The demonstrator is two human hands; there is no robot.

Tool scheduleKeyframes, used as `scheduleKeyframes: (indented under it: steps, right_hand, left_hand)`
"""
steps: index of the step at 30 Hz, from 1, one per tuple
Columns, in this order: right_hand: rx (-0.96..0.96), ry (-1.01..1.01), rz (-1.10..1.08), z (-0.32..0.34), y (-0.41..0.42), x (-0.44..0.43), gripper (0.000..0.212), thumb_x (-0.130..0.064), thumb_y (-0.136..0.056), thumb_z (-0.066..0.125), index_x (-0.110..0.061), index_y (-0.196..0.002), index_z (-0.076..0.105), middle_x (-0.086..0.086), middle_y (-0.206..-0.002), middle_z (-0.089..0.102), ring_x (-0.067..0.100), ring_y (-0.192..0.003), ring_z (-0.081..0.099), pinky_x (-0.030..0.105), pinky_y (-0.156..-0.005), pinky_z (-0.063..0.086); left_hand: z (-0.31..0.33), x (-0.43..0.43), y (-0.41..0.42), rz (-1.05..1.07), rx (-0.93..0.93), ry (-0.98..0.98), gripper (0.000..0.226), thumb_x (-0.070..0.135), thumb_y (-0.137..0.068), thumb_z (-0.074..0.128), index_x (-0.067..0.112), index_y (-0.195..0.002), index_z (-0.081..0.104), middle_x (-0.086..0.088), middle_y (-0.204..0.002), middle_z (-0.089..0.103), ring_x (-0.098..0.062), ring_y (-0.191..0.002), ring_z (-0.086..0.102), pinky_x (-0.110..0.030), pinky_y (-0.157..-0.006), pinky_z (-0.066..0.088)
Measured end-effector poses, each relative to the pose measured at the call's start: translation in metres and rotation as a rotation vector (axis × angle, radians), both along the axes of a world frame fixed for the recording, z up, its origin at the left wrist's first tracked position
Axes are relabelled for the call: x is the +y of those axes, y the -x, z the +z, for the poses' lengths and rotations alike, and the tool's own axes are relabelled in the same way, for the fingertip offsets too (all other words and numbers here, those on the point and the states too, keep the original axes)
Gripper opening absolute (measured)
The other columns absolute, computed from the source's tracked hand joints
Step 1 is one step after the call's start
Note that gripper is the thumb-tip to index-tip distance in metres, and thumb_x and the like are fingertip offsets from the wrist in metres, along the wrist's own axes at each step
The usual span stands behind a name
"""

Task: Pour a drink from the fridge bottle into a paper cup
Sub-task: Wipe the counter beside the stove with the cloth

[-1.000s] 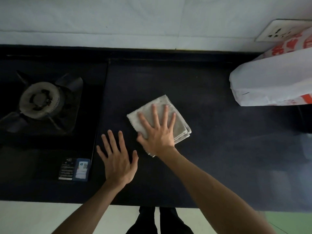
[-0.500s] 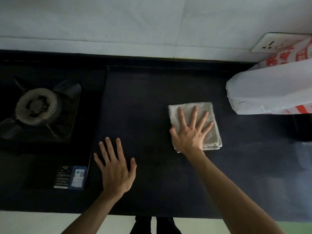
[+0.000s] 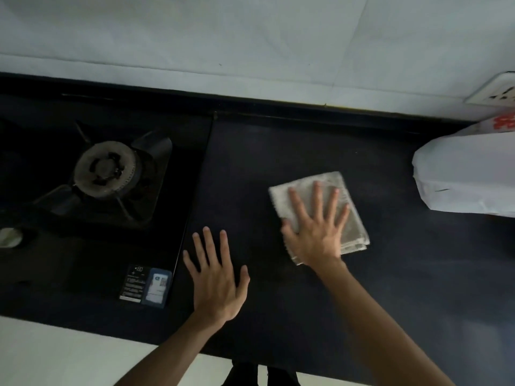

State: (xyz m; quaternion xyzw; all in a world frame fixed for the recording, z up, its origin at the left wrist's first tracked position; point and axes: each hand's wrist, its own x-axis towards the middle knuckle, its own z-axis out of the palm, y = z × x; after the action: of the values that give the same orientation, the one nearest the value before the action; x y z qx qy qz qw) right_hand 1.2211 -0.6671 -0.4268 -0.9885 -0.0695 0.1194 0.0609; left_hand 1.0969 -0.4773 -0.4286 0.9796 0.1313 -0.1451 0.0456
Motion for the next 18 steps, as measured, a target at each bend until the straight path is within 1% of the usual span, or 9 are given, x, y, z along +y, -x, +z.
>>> scheduleKeyframes:
  steps: [2, 5, 7, 10, 12, 16, 18]
  right_hand:
    - [0.004, -0.002, -0.097, 0.001, 0.004, -0.025, 0.076, -0.067, -0.088, 0.023, -0.043, -0.155, -0.004, 0.010, -0.166, -0.011, 0.046, -0.147, -0.016, 0.073, -0.112, 0.000]
    - [0.013, -0.034, -0.161, 0.002, 0.037, -0.023, 0.069, -0.060, -0.094, 0.015, -0.039, -0.155, -0.012, 0.012, -0.164, -0.017, 0.045, -0.146, -0.024, 0.074, -0.112, -0.001]
    - [0.018, -0.044, -0.126, 0.004, 0.063, 0.000, 0.069, -0.053, -0.096, 0.015, -0.033, -0.156, -0.010, 0.017, -0.164, -0.016, 0.048, -0.145, -0.022, 0.075, -0.110, 0.001]
    - [0.024, -0.049, -0.020, 0.003, 0.083, 0.034, 0.071, -0.050, -0.096, 0.021, -0.028, -0.157, -0.007, 0.022, -0.163, -0.013, 0.052, -0.145, -0.017, 0.076, -0.110, 0.001]
    - [0.025, -0.057, -0.012, 0.003, 0.078, 0.046, 0.071, -0.049, -0.097, 0.024, -0.028, -0.158, -0.006, 0.023, -0.163, -0.012, 0.053, -0.145, -0.016, 0.077, -0.109, 0.002]
    - [0.012, -0.042, 0.019, 0.002, 0.051, 0.061, 0.066, -0.048, -0.099, 0.019, -0.028, -0.158, -0.001, 0.025, -0.163, -0.008, 0.054, -0.144, -0.015, 0.077, -0.109, 0.000]
    - [-0.003, -0.056, -0.004, 0.001, 0.027, 0.073, 0.065, -0.049, -0.099, 0.018, -0.030, -0.158, -0.002, 0.024, -0.162, -0.010, 0.054, -0.144, -0.016, 0.077, -0.108, -0.001]
  left_hand:
    - [0.000, 0.000, 0.000, -0.003, 0.005, 0.005, 0.087, 0.058, -0.088, 0.028, 0.007, -0.158, 0.018, -0.026, -0.165, 0.005, -0.047, -0.151, 0.007, -0.070, -0.114, 0.020]
    - [-0.001, 0.000, 0.000, -0.007, 0.000, 0.015, 0.087, 0.059, -0.089, 0.028, 0.007, -0.158, 0.016, -0.026, -0.165, 0.004, -0.047, -0.151, 0.006, -0.071, -0.114, 0.018]
    - [-0.001, 0.000, 0.000, -0.011, -0.004, 0.019, 0.087, 0.058, -0.089, 0.028, 0.007, -0.159, 0.015, -0.026, -0.165, 0.001, -0.046, -0.151, 0.004, -0.070, -0.115, 0.017]
    - [0.001, 0.000, 0.000, -0.012, -0.006, 0.025, 0.088, 0.059, -0.089, 0.028, 0.007, -0.159, 0.014, -0.026, -0.165, -0.001, -0.046, -0.152, 0.002, -0.070, -0.115, 0.016]
    - [0.000, 0.000, 0.001, -0.015, -0.015, 0.024, 0.088, 0.059, -0.089, 0.029, 0.007, -0.159, 0.016, -0.026, -0.165, 0.000, -0.046, -0.152, 0.003, -0.069, -0.116, 0.016]
    - [-0.001, -0.001, 0.001, -0.004, -0.013, 0.021, 0.087, 0.058, -0.089, 0.030, 0.007, -0.159, 0.015, -0.026, -0.165, -0.002, -0.045, -0.152, 0.001, -0.069, -0.116, 0.016]
    - [-0.001, -0.001, 0.001, -0.006, -0.010, 0.019, 0.086, 0.057, -0.089, 0.031, 0.007, -0.158, 0.016, -0.026, -0.165, 0.000, -0.045, -0.152, 0.002, -0.069, -0.116, 0.017]
